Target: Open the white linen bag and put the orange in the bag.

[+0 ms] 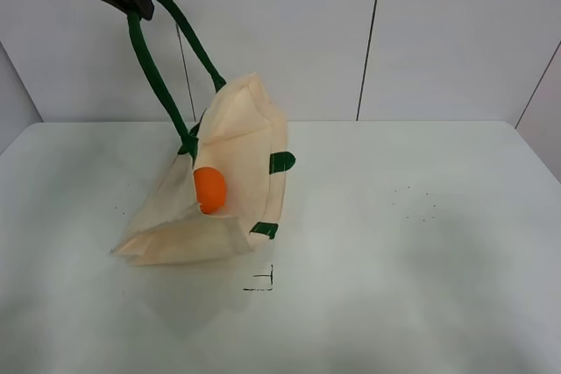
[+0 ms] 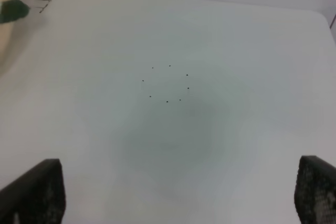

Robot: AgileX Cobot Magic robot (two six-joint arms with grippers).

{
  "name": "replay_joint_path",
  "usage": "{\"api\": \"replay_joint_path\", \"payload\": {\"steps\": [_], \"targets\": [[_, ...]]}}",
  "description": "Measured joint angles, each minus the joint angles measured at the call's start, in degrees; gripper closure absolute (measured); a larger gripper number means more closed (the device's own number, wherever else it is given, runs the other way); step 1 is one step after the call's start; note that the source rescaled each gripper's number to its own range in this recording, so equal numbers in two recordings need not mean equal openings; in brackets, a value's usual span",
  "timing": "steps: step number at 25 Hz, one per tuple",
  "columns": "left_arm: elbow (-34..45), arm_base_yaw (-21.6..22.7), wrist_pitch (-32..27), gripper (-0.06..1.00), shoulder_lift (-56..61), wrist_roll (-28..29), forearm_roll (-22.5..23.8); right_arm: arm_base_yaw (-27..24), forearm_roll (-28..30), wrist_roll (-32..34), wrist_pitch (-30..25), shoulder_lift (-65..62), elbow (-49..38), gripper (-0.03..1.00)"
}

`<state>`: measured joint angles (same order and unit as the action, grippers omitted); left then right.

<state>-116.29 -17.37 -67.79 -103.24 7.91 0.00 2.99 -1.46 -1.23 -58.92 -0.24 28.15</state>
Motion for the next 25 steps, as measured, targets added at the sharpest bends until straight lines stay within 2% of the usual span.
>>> {"api": "replay_joint_path", "payload": {"steps": [3, 9, 11, 13, 18, 21, 25], "targets": [[3.52, 0.0, 1.09, 0.94, -1.61, 0.0, -0.44, 0.0, 0.05, 0.05, 0.0, 0.0, 0.0, -0.03], [12.34, -0.32, 8.54, 0.94, -5.99, 0.0, -3.21, 0.0, 0.05, 0.05, 0.0, 0.0, 0.0, -0.03], [14.87, -0.5, 10.26, 0.91, -8.32, 0.0, -4.04, 0.0, 0.05, 0.05, 0.0, 0.0, 0.0, -0.03], [16.38, -0.63, 11.06, 0.79, -10.65, 0.0, -4.55, 0.0, 0.05, 0.05, 0.0, 0.0, 0.0, -0.03], [17.17, -1.06, 10.7, 0.14, -15.92, 0.0, -4.73, 0.0, 0.05, 0.05, 0.0, 0.0, 0.0, -0.03], [17.22, -1.06, 10.28, 0.01, -16.75, 0.0, -2.67, 0.0, 0.05, 0.05, 0.0, 0.0, 0.0, -0.03], [17.22, -1.0, 9.93, -0.03, -16.75, 1.6, 5.54, 0.0, 0.05, 0.05, 0.0, 0.0, 0.0, -0.03]]}}
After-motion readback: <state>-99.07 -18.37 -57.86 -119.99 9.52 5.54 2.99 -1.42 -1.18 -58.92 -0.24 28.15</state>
